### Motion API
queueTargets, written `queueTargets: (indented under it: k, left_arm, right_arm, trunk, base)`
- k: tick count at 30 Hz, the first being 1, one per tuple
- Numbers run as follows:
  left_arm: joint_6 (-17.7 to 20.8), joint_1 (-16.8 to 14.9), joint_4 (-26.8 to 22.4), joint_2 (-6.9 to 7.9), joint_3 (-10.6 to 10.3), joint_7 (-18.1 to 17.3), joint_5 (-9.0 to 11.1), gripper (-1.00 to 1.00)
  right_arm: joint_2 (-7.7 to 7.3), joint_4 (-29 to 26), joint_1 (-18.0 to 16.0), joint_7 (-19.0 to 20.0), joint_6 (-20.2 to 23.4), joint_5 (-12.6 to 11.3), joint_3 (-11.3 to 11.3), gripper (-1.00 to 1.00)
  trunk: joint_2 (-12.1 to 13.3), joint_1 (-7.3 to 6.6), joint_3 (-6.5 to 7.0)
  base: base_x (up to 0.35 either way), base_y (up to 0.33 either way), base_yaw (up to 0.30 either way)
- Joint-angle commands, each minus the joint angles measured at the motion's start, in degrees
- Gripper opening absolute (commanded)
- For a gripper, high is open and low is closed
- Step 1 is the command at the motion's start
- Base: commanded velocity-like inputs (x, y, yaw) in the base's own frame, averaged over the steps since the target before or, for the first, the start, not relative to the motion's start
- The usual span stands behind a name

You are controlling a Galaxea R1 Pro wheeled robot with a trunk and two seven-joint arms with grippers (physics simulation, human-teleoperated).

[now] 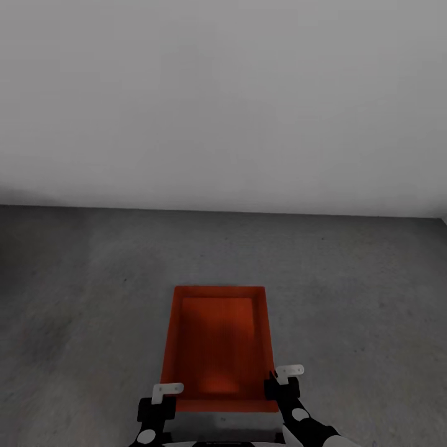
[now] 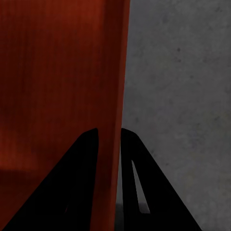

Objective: Move the two storage containers from the living room to the garage. In the garage, place one container on the floor and stack the other container on top of it (either order is fine).

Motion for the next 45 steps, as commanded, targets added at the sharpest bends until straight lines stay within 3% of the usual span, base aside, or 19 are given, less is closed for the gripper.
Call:
queueTargets:
  k: [1,3,45]
  left_arm:
    - [-3.2,-0.1,-1.8,0.00,2.0,2.2,4.4,-1.00]
    - [-3.2,-0.1,-1.8,0.01,1.9,2.2,4.4,-1.00]
    - [-3.3,-0.1,-1.8,0.15,1.9,1.7,4.3,-1.00]
  right_arm:
    - [-0.02,0.2,0.0,-3.0,-0.4,-1.6,-3.1,-1.00]
    - [-0.02,0.2,0.0,-3.0,-0.3,-1.7,-3.1,-1.00]
    - [-0.02,0.2,0.0,-3.1,-0.4,-1.6,-3.1,-1.00]
  trunk:
    - [0.0,0.00,-0.04]
    - [0.0,0.00,-0.04]
    - [-16.9,9.23,-7.58]
  base:
    - [0.000,0.000,0.000]
    - [0.000,0.000,0.000]
    - [0.000,0.000,0.000]
